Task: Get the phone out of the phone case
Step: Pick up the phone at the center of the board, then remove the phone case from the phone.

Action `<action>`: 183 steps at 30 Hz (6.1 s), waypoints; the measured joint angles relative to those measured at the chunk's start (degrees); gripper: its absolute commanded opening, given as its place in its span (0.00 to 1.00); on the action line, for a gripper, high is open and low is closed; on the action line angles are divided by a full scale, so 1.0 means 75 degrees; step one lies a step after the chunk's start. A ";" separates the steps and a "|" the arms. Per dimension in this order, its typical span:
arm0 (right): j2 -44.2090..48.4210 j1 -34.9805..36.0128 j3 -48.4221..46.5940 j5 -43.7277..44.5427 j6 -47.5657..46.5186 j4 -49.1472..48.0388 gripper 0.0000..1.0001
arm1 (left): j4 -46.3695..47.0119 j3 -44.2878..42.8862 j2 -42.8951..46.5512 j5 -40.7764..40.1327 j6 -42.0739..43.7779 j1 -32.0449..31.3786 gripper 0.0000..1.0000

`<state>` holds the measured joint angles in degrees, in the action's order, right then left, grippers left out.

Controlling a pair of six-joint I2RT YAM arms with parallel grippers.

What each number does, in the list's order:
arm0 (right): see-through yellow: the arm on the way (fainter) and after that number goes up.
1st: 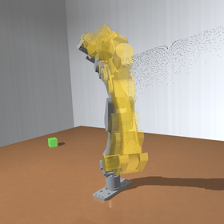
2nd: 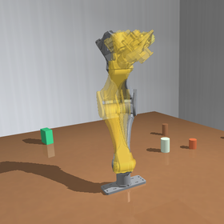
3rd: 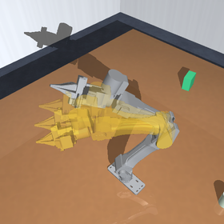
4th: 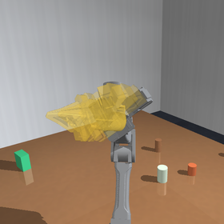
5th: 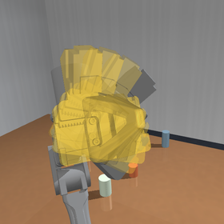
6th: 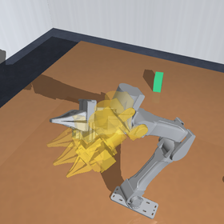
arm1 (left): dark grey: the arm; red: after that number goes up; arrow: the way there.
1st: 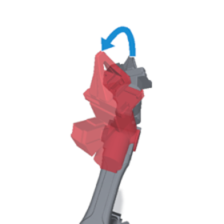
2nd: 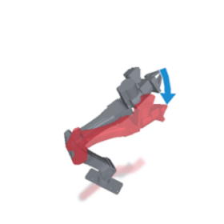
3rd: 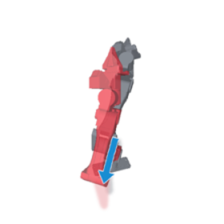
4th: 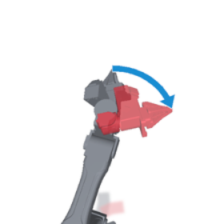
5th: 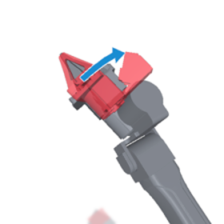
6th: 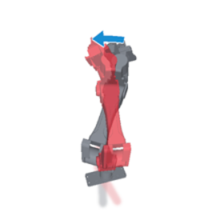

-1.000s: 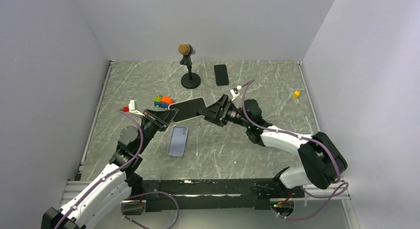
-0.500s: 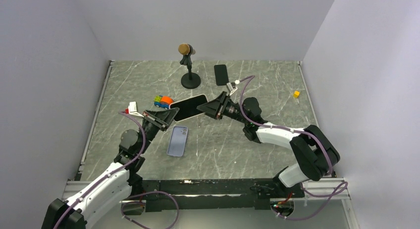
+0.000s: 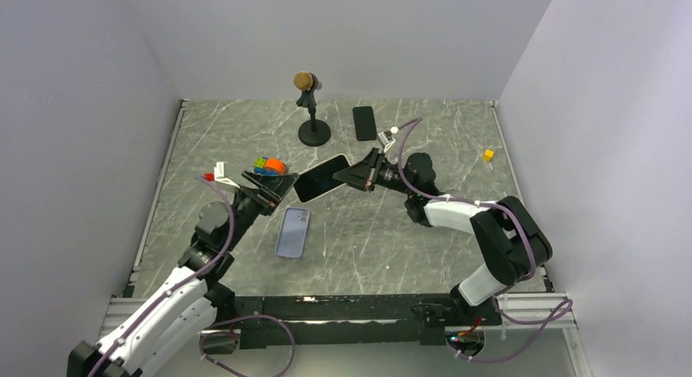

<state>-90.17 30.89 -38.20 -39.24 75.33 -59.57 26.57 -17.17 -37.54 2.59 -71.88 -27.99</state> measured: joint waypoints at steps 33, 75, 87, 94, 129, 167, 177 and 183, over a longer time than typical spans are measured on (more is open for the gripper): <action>0.0781 -0.0495 -0.2492 -0.4010 -0.6021 0.8244 0.14 | -0.3896 -0.3244 -0.3558 0.6633 0.5627 -0.0085 0.00; 0.1323 -0.0953 -0.1172 -0.2900 -0.1169 0.2736 0.00 | -0.2171 -0.2626 -0.2340 0.5890 0.3550 -0.0079 0.20; 0.1370 -0.1032 -0.1329 -0.3174 -0.1326 0.3197 0.00 | -0.0356 -0.2302 -0.3069 0.6913 0.2588 -0.0029 0.27; 0.1411 -0.1037 -0.1542 -0.3238 -0.1425 0.3608 0.00 | 0.0592 -0.2162 -0.3287 0.7207 0.2069 -0.0015 0.24; -0.1070 -0.0309 -0.1224 -0.2748 0.3885 -0.3625 0.00 | 0.2069 -0.1609 -0.2326 0.7169 0.2623 -0.0047 0.00; -0.0551 -0.0437 -0.0743 -0.1722 0.2681 -0.1364 0.00 | -0.0140 -0.1629 -0.1475 0.4905 0.4403 -0.0358 0.73; -0.0335 -0.0437 -0.0746 -0.1582 0.2407 -0.1169 0.00 | 0.0507 -0.1472 -0.1731 0.4963 0.3826 -0.0772 0.46; -0.0303 -0.0425 -0.0761 -0.1620 0.2468 -0.1177 0.00 | 0.0597 -0.1472 -0.1874 0.4881 0.3826 -0.0764 0.27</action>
<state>-92.44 27.70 -43.90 -51.40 93.84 -68.40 31.05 -28.21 -51.59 39.20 -43.18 -33.71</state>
